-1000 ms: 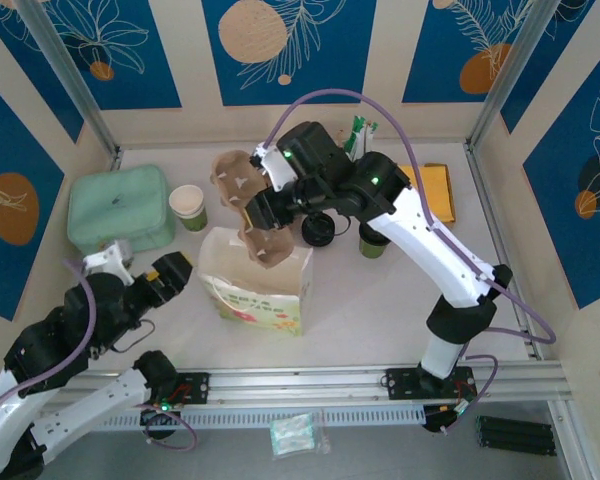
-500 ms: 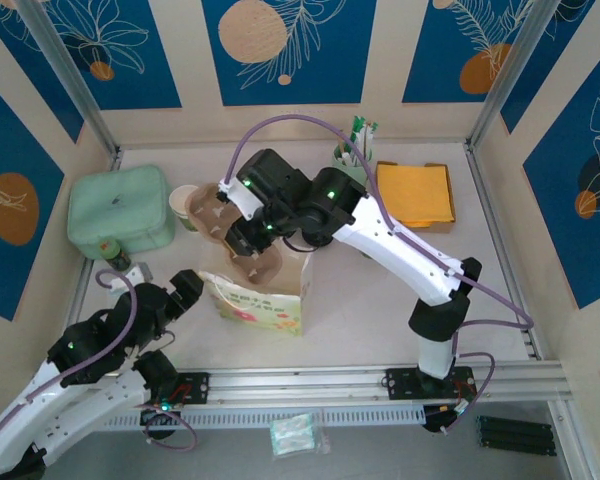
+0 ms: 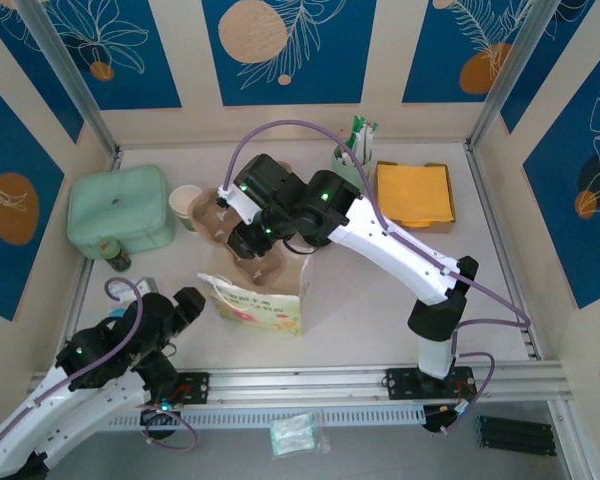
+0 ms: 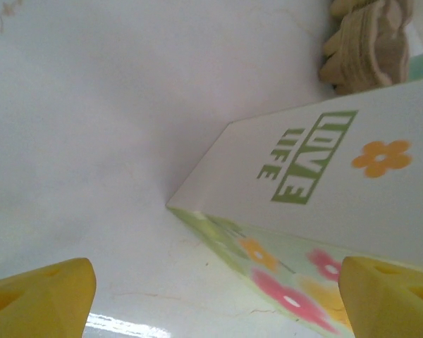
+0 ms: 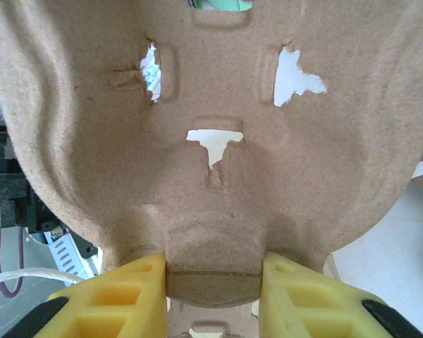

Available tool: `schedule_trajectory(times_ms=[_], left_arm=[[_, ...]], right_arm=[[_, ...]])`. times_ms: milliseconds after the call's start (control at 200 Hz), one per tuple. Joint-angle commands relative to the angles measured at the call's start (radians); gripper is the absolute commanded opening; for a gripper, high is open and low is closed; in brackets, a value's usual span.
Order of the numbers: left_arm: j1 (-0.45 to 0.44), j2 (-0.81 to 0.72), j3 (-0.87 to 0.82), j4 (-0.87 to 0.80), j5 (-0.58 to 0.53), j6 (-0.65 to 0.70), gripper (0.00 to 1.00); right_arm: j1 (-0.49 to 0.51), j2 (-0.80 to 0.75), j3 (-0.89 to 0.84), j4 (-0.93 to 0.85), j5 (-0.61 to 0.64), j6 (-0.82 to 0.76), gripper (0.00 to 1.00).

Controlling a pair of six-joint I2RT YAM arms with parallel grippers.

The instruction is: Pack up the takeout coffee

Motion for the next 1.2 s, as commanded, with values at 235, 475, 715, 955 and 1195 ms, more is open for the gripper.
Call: schedule_trajectory(times_ms=[235,475,715,955,1195], left_arm=[[0.007,0.146,-0.123,0.28,0.152,0.062,0.89],[0.043,0.277,-0.127,0.444,0.147,0.16,0.9],[0.214,0.405,-0.107,0.614,0.259,0.277,0.9],[0.303,0.542,-0.013,0.668,0.338,0.393,0.92],[0.35,0.541,0.067,0.59,0.364,0.444,0.96]], right_arm=[[-0.015,-0.034,-0.06,0.007,0.023,-0.014,0.32],[-0.031,-0.087,-0.139,0.02,0.045,0.0,0.32],[-0.06,-0.161,-0.233,0.047,0.065,0.028,0.31],[-0.068,-0.218,-0.271,0.066,0.089,0.057,0.28],[-0.069,-0.254,-0.265,0.051,0.119,0.072,0.29]])
